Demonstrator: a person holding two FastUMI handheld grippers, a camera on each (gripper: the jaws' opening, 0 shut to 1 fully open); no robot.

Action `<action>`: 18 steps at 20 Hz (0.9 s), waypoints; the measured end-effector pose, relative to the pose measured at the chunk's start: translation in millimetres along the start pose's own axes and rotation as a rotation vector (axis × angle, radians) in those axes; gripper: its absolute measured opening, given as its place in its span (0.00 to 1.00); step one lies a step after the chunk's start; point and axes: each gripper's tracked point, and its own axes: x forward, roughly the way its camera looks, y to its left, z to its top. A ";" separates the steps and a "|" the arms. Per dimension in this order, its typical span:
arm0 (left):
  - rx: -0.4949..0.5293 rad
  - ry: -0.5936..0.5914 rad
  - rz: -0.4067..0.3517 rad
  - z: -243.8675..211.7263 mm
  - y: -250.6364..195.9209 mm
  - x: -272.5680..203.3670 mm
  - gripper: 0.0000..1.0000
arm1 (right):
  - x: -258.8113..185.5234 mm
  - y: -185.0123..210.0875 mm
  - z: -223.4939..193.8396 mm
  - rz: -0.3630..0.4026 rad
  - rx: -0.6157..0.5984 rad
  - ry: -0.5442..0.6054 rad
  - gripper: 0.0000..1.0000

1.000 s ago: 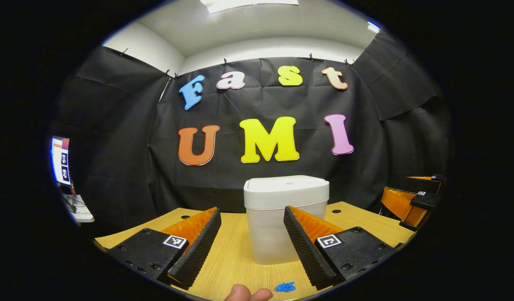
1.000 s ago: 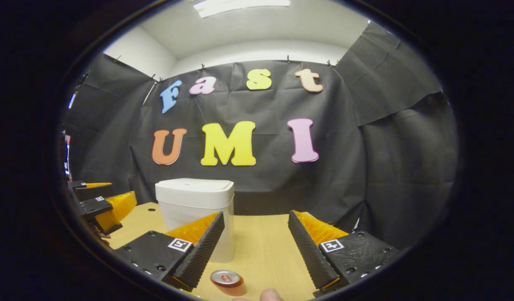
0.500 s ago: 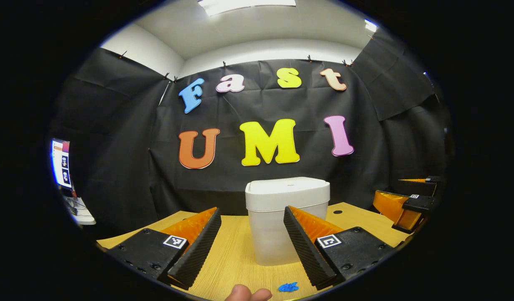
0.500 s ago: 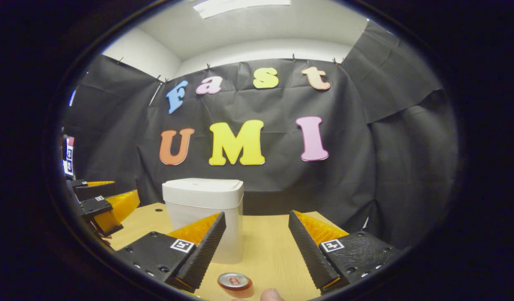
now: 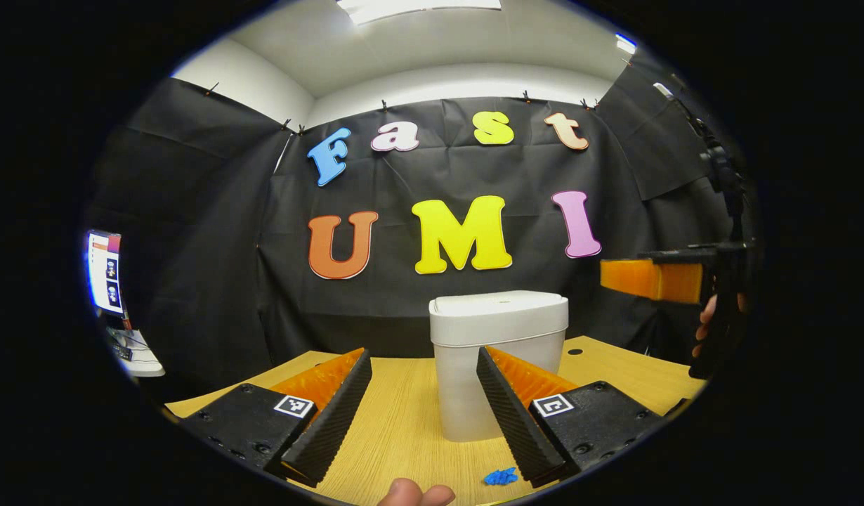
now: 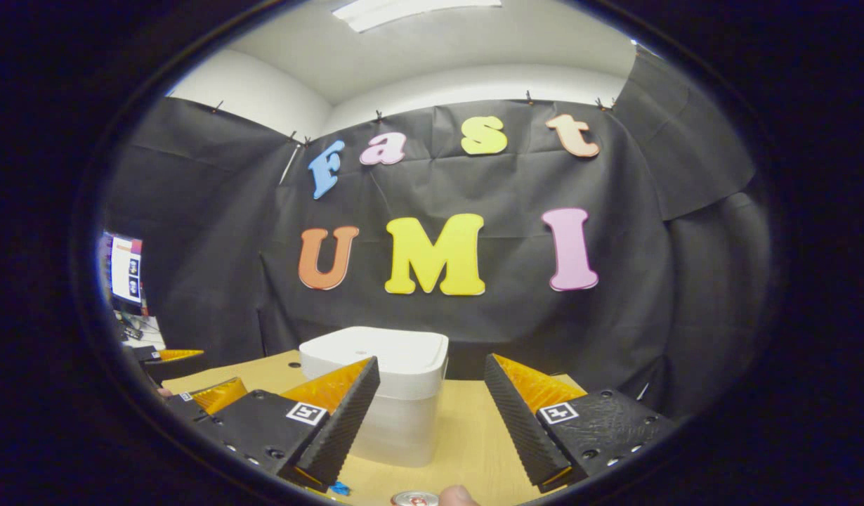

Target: Press the lid of the desktop garbage bin to open it, pick up the crumpled paper on the desktop and throw it into the bin, then pick up the pop can on the desktop and drop it into the bin, and finally close the garbage bin lid.

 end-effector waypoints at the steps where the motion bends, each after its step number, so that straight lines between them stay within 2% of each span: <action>1: -0.001 0.003 -0.001 -1.7 0.4 -0.4 0.97 | 9.3 2.3 3.2 0.006 -0.002 0.005 0.93; 6: -0.001 0.012 -0.013 -6.8 0.8 -3.1 0.97 | 56.0 26.6 9.1 0.051 -0.025 0.068 0.93; 7: 0.002 0.010 -0.010 -7.2 3.3 -3.5 0.97 | 63.7 31.2 9.3 0.066 -0.028 0.082 0.89; 8: 0.001 0.010 -0.008 -8.3 5.4 -3.1 0.97 | 72.1 37.7 7.8 0.075 -0.032 0.098 0.80; 9: -0.004 0.014 -0.008 -9.8 6.4 -2.7 0.97 | 77.8 42.7 6.1 0.082 -0.033 0.115 0.79; 11: -0.016 0.027 -0.009 -16.0 8.1 -3.6 0.97 | 89.1 48.1 0.2 0.078 -0.042 0.144 0.70; 13: -0.015 0.036 -0.007 -20.2 12.4 -5.5 0.97 | 97.4 56.7 -7.9 0.087 -0.042 0.175 0.43; 15: -0.011 0.036 0.000 -20.4 18.0 -5.8 0.97 | 101.8 66.3 -16.8 0.105 -0.039 0.206 0.31; 16: -0.013 0.037 0.001 -22.8 19.5 -6.1 0.97 | 103.6 69.5 -19.4 0.110 -0.046 0.216 0.31; 17: -0.015 0.041 -0.001 -24.7 19.5 -5.0 0.97 | 105.2 70.3 -22.0 0.114 -0.052 0.222 0.39; 18: -0.017 0.048 -0.001 -27.1 20.1 -4.5 0.97 | 103.7 69.3 -24.0 0.108 -0.059 0.226 0.32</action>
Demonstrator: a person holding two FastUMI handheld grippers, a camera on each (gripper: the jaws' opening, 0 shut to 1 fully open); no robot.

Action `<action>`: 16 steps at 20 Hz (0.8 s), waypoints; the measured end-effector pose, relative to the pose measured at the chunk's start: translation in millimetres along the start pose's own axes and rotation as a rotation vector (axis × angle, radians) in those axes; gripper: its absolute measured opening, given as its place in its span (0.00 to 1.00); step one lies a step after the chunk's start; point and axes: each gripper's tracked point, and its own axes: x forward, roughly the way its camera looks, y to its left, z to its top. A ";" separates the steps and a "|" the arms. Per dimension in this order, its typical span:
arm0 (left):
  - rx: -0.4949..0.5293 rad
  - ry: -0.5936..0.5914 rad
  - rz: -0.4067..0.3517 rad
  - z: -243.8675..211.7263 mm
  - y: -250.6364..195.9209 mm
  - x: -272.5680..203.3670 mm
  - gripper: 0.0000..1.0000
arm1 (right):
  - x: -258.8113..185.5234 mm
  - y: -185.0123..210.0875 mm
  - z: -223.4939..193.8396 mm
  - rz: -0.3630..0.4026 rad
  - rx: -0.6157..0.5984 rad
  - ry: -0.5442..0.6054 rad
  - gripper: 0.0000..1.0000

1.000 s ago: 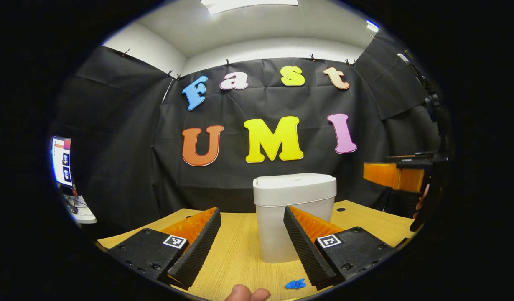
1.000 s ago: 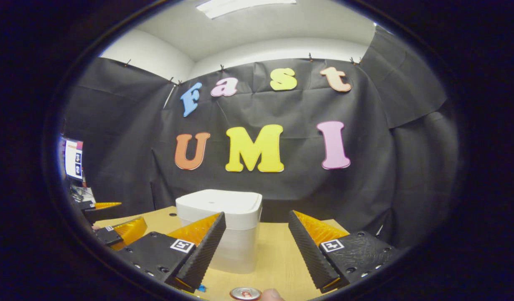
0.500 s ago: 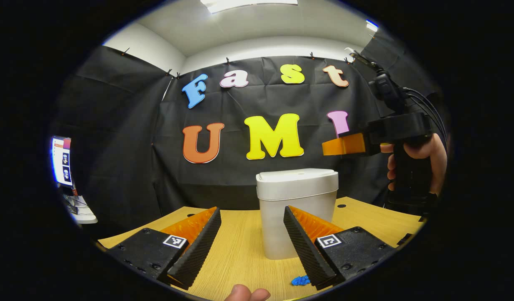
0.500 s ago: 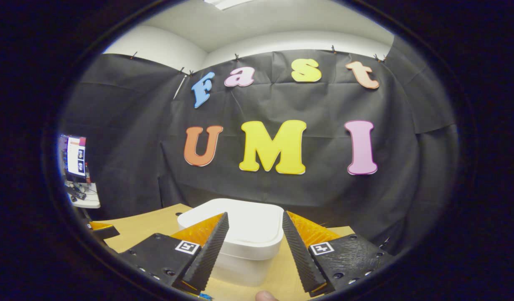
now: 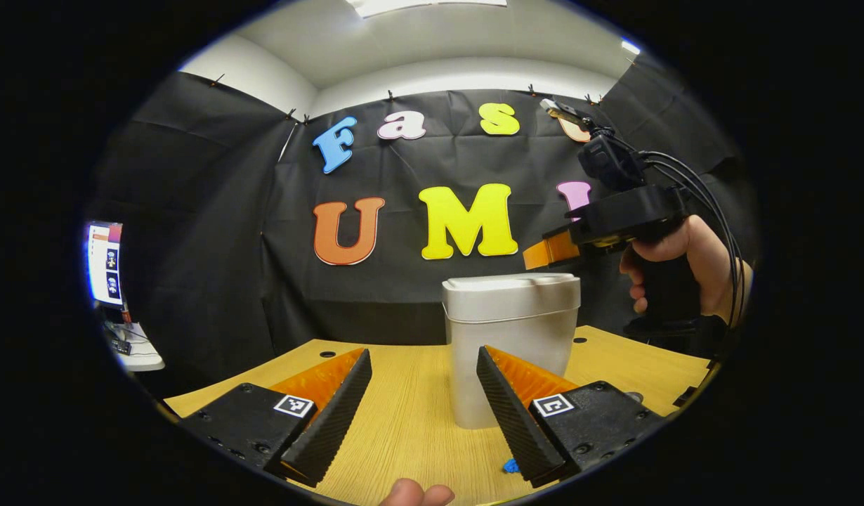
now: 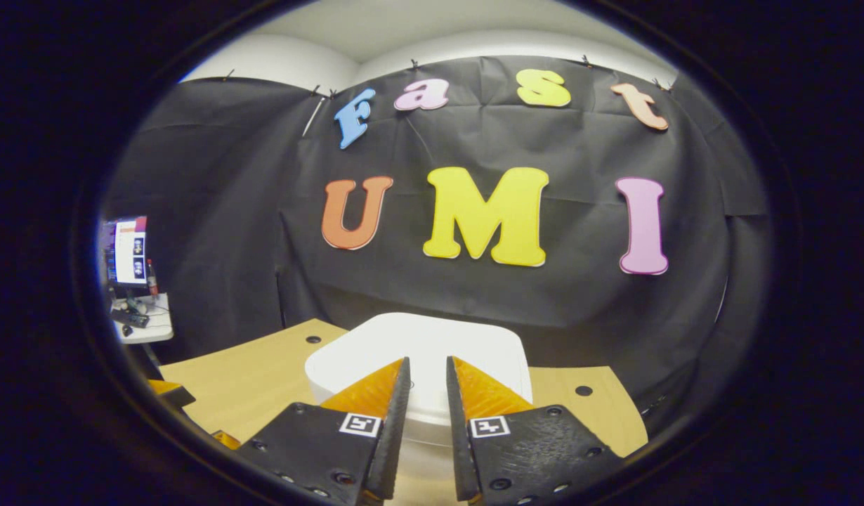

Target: Press the lid of the desktop garbage bin to open it, pick up the crumpled paper on the desktop and throw it into the bin, then pick up the pop can on the desktop and drop it into the bin, and finally close the garbage bin lid.

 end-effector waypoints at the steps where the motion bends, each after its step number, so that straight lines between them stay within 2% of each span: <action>1: -0.002 0.005 -0.002 -3.0 0.2 -0.5 0.97 | 18.8 0.3 -2.7 -0.018 0.022 -0.004 0.31; 2: -0.005 0.009 -0.003 -3.8 0.0 -0.8 0.97 | 6.4 2.4 -0.3 -0.002 0.032 0.007 0.04; 4: -0.008 0.010 -0.003 -3.8 0.9 -1.1 0.97 | 14.4 7.2 -6.8 0.024 0.047 0.033 0.00; 7: -0.001 0.012 -0.004 -6.4 0.2 -1.3 0.98 | 13.6 7.6 -8.3 0.023 0.029 0.034 0.02; 11: -0.009 0.029 -0.009 -11.6 -2.0 0.9 0.97 | 17.3 7.2 -13.4 0.042 0.063 0.053 0.04; 14: 0.011 0.010 0.038 -9.1 8.9 1.5 0.98 | 17.7 9.2 -15.9 0.083 0.059 0.065 0.04; 15: 0.021 0.002 0.041 -6.7 8.7 1.2 0.98 | 18.0 10.6 -20.7 0.084 0.077 0.079 0.10; 16: 0.028 0.003 0.042 -8.2 7.1 2.5 0.97 | 20.5 9.4 -20.2 0.076 0.073 0.063 0.05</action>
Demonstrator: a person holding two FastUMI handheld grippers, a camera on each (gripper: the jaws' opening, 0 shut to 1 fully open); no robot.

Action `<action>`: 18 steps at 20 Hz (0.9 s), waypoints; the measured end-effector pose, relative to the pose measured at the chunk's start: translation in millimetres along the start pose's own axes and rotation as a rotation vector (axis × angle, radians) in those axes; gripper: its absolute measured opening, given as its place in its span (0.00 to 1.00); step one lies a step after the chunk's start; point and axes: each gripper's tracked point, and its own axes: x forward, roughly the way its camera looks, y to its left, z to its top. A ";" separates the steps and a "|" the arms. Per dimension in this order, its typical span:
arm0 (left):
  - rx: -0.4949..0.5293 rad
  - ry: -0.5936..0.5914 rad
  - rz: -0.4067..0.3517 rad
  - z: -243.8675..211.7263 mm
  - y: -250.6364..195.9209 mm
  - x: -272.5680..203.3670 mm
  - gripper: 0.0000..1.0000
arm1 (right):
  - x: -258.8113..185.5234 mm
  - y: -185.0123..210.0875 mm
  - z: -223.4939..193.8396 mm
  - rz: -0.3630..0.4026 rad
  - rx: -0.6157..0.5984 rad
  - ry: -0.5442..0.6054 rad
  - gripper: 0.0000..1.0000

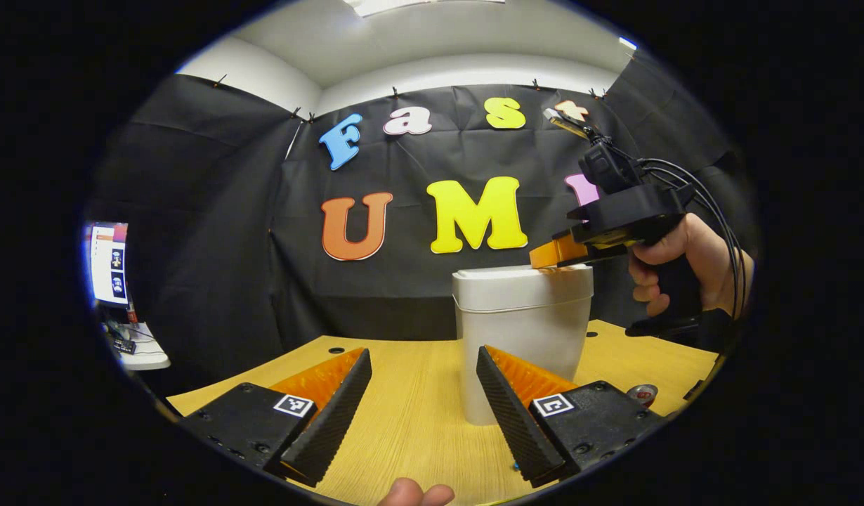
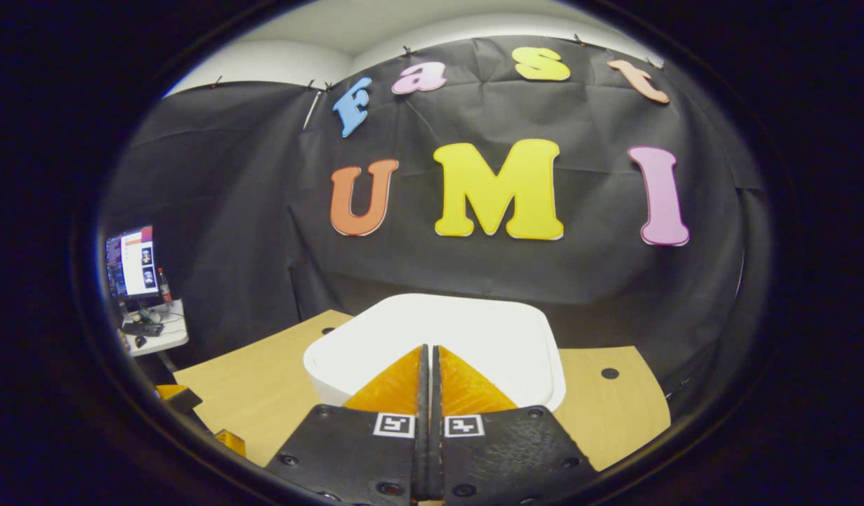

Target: Press the lid of the desktop garbage bin to open it, pick up the crumpled paper on the desktop and throw it into the bin, then pick up the pop can on the desktop and drop it into the bin, and finally close the garbage bin lid.

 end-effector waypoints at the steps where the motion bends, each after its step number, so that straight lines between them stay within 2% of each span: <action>1: 0.000 0.001 -0.003 -0.1 -2.5 0.3 0.97 | -2.3 -0.9 -3.6 -0.008 -0.031 0.010 0.01; 3: -0.008 0.005 -0.014 -0.5 -6.3 -0.4 0.97 | -4.1 0.8 4.3 -0.026 -0.049 -0.012 0.05; 4: -0.009 0.010 -0.019 -2.5 -7.3 -0.9 0.97 | -7.9 2.4 14.7 -0.028 -0.048 -0.051 0.01; 6: -0.011 0.009 -0.017 -1.6 -7.7 -1.9 0.97 | -21.2 5.1 28.2 -0.027 -0.061 -0.115 0.02; 8: -0.023 0.005 -0.016 1.1 -8.4 -2.2 0.97 | -35.9 1.5 44.3 -0.033 -0.068 -0.190 0.20; 9: -0.025 0.007 -0.016 2.7 -8.4 -2.2 0.97 | -39.5 1.3 51.0 -0.027 -0.047 -0.214 0.20; 10: -0.029 0.007 -0.015 2.0 -9.0 -1.4 0.97 | -43.1 3.0 52.5 -0.005 -0.032 -0.223 0.47; 11: -0.037 0.009 -0.015 1.8 -9.8 -1.2 0.97 | -48.0 3.3 54.1 0.004 -0.032 -0.226 0.57; 12: -0.046 0.011 -0.014 2.2 -10.5 -1.1 0.97 | -53.9 -2.7 56.6 -0.011 -0.048 -0.240 0.77; 14: -0.068 0.013 -0.016 1.4 -12.8 -0.8 0.97 | -63.2 -12.2 59.2 -0.038 -0.066 -0.269 0.96; 18: -0.070 0.027 -0.027 -2.0 -21.4 0.8 0.97 | -80.2 -22.3 44.5 -0.056 -0.037 -0.274 0.95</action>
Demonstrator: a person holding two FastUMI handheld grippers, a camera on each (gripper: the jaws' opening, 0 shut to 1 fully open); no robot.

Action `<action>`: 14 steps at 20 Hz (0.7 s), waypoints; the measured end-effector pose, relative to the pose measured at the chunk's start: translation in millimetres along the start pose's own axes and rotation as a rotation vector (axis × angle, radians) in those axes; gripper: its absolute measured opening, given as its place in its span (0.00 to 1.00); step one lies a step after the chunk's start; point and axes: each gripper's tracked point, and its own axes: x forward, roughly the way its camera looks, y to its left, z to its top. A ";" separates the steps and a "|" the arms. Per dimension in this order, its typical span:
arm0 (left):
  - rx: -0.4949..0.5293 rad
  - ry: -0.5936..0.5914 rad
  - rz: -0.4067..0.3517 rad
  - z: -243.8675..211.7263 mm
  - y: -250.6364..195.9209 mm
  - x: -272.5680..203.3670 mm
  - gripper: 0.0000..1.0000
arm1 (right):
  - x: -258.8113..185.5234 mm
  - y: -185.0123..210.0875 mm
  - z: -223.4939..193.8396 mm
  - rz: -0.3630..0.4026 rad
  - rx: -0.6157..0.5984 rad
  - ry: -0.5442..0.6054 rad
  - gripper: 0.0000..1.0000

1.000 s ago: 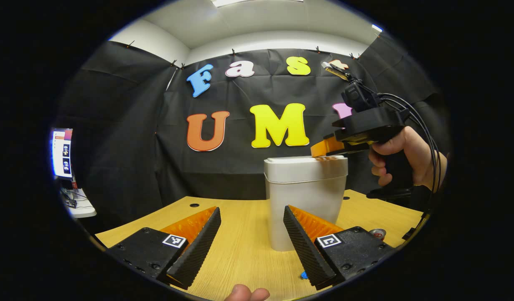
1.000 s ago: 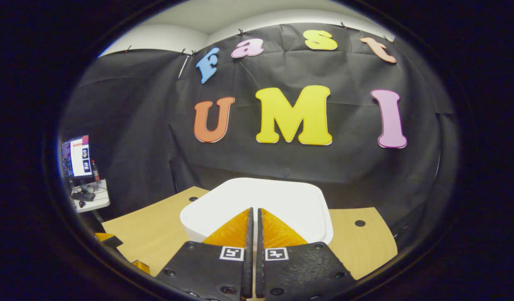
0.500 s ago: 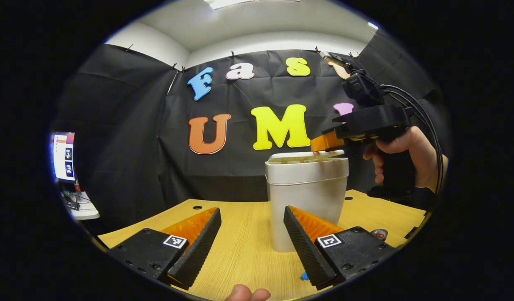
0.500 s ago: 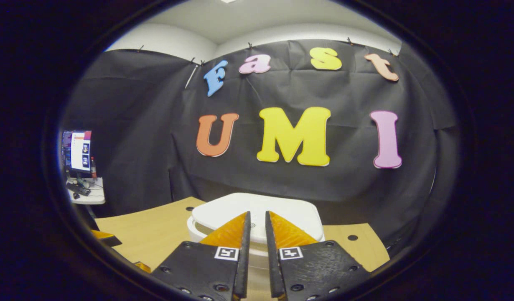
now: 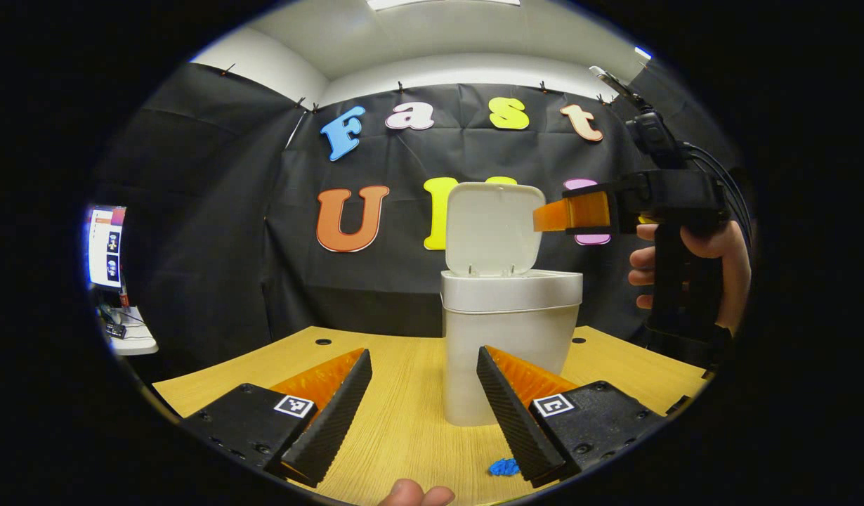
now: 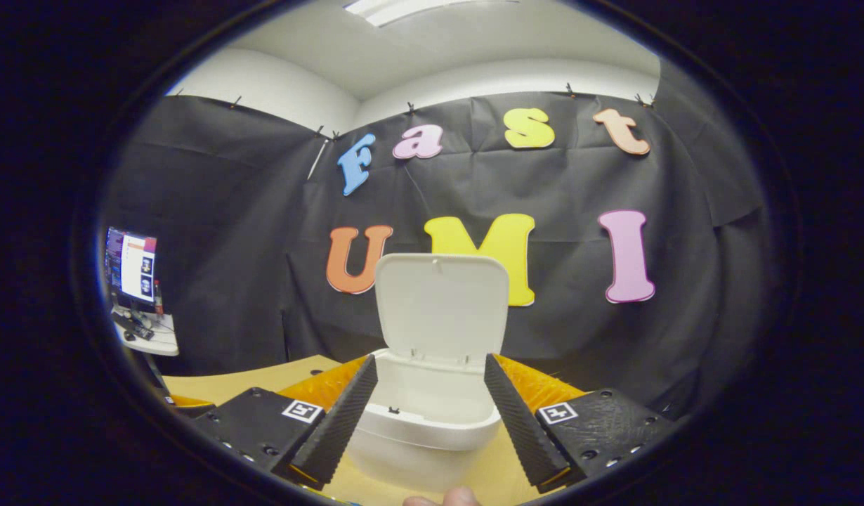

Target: Press the lid of the desktop garbage bin to open it, pick up the crumpled paper on the desktop and throw it into the bin, then pick up the pop can on the desktop and drop it into the bin, and finally close the garbage bin lid.

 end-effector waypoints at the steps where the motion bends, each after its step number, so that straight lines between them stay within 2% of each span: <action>1: 0.001 0.002 -0.005 -0.2 -2.8 -1.6 0.97 | -6.8 -3.8 -2.4 -0.008 0.005 -0.004 0.95; 4: 0.006 0.010 -0.020 -1.3 -10.2 0.0 0.97 | -25.6 -12.2 -9.0 -0.012 0.029 -0.011 0.98; 7: 0.008 0.017 -0.029 -4.3 -16.5 -0.5 0.97 | -43.3 -30.7 -16.1 -0.056 0.022 -0.019 0.95; 8: 0.005 0.020 -0.031 -6.1 -18.6 -0.9 0.97 | -51.1 -32.2 -18.3 -0.055 0.035 -0.022 0.98; 9: -0.001 0.027 -0.039 -9.3 -22.1 -0.4 0.97 | -59.1 -31.7 -22.5 -0.050 0.048 -0.023 0.95; 14: 0.000 0.097 -0.068 -38.2 -32.8 -3.5 0.97 | -107.9 -36.5 -55.6 -0.084 0.069 -0.019 0.95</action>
